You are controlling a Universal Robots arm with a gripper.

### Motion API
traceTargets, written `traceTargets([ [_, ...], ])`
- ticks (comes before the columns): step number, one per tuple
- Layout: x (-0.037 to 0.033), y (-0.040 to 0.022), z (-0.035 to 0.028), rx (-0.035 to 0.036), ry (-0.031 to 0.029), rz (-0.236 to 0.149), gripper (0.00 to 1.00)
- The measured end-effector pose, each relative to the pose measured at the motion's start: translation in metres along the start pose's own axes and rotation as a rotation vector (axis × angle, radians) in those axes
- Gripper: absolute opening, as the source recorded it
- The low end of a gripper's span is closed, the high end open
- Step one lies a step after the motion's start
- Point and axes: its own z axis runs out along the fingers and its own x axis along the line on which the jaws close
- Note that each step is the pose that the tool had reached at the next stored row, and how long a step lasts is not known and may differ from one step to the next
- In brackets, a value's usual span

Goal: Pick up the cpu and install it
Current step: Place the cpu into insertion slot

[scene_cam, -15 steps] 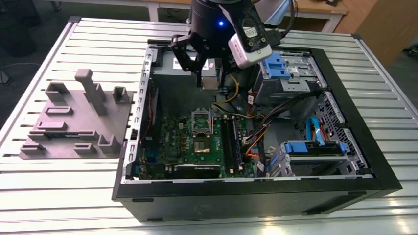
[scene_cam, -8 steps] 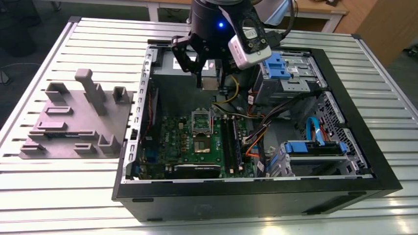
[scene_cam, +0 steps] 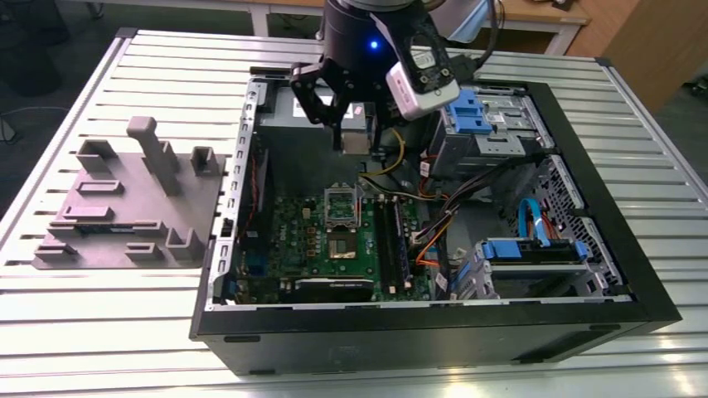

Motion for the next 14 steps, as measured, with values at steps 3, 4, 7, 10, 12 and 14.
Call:
traceTargets([
  [3, 0.0000, -0.0008, 0.0013, 0.0000, 0.0000, 0.000, 0.47],
  [4, 0.0000, -0.0010, 0.0019, 0.0000, 0.0000, 0.000, 0.47],
  [7, 0.0000, -0.0020, 0.0038, 0.0000, 0.0000, 0.000, 0.47],
  [10, 0.0000, -0.0029, 0.0057, 0.0000, 0.0000, 0.000, 0.47],
  [12, 0.0000, -0.0037, 0.0067, 0.0002, 0.0001, 0.000, 0.47],
  [14, 0.0001, -0.0041, 0.0077, 0.0000, 0.0000, 0.000, 0.47],
])
